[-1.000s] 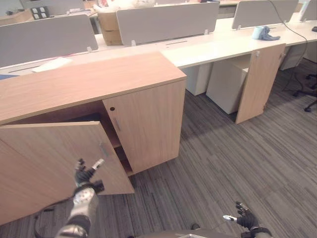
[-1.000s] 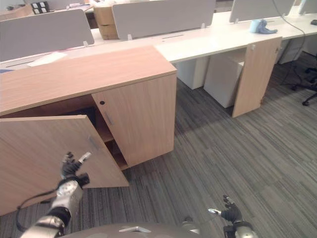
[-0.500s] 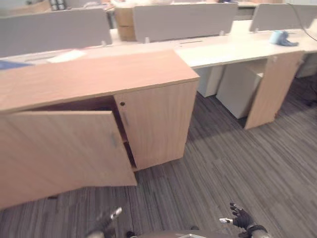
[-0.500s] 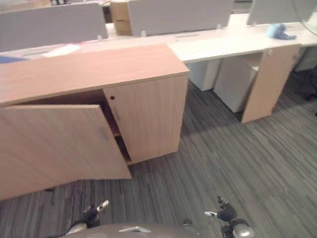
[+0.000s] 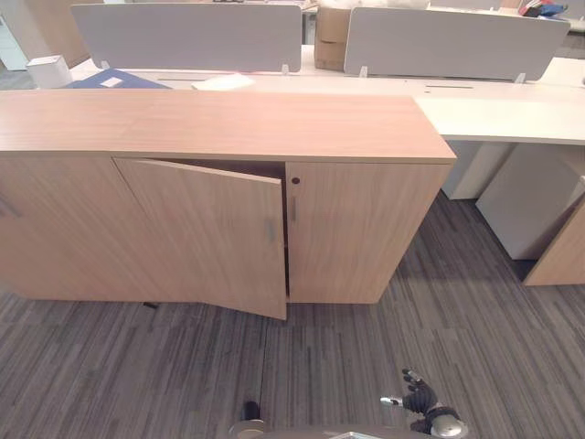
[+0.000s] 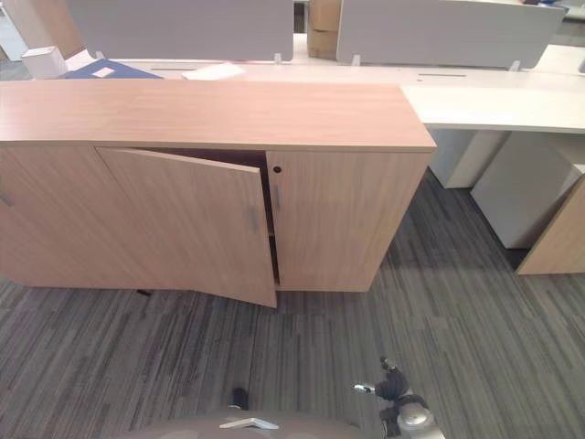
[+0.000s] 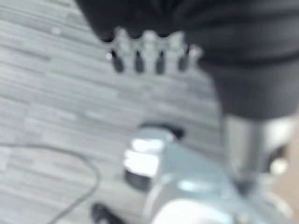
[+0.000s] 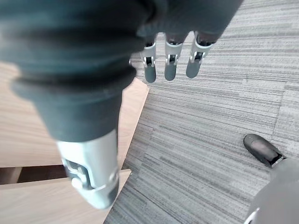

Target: Put the empty folder in the office cabinet

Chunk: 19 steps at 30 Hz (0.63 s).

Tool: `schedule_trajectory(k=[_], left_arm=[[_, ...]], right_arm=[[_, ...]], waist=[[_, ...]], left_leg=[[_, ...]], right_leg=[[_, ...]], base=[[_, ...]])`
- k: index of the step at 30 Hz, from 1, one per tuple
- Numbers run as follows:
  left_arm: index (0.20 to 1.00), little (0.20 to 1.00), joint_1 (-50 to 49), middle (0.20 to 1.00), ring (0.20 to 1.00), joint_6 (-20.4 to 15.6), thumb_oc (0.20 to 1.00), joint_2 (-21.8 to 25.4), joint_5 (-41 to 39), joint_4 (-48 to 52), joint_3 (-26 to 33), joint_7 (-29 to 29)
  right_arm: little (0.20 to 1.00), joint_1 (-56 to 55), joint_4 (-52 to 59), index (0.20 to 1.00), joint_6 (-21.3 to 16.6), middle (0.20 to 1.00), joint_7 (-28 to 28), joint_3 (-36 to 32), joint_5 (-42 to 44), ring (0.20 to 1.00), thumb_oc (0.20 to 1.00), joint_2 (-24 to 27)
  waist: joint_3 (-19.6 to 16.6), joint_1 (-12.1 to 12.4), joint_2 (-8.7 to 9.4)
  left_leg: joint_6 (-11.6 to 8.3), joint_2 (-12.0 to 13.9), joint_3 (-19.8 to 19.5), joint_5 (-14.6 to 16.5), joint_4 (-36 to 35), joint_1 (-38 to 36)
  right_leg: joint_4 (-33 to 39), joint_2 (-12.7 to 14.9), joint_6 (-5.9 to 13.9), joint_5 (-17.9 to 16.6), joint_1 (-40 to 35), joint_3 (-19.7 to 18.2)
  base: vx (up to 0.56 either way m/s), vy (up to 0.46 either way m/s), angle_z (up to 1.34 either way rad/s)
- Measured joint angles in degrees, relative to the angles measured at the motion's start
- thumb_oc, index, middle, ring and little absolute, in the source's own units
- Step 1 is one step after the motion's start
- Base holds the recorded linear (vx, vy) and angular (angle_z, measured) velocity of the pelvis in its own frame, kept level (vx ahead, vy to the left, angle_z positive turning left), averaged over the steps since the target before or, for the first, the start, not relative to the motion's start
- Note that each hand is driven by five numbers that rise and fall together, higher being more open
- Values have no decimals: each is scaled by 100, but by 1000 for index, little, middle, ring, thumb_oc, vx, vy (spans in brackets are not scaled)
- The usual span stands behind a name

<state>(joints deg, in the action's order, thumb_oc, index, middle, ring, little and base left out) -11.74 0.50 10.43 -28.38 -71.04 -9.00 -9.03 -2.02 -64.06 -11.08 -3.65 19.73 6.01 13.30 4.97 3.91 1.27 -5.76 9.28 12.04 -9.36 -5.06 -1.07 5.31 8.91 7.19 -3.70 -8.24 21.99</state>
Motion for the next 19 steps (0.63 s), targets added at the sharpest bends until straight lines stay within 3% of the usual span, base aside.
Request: schedule_trajectory(k=[10, 19], left_arm=[[1000, 1000, 750, 1000, 1000, 333, 1000, -21, -1, -44, -45, 126], [1000, 1000, 765, 1000, 1000, 540, 1000, -9, -1, 132, -121, 117]], right_arm=[[1000, -88, -351, 1000, 644, 1000, -266, 36, 234, 1000, 1000, -229], [1000, -102, -363, 1000, 889, 1000, -434, 35, 425, 1000, 1000, -227]], waist=[[-51, -104, 154], [-33, -209, 152]], left_leg=[[52, -56, 8, -3, 1, -142], [56, -61, 21, 32, 0, -231]], right_leg=[[-1, 35, 15, 76, -108, 22], [-1, 42, 1, 98, -177, -7]], base=[[3, -17, 1], [5, 5, -1]])
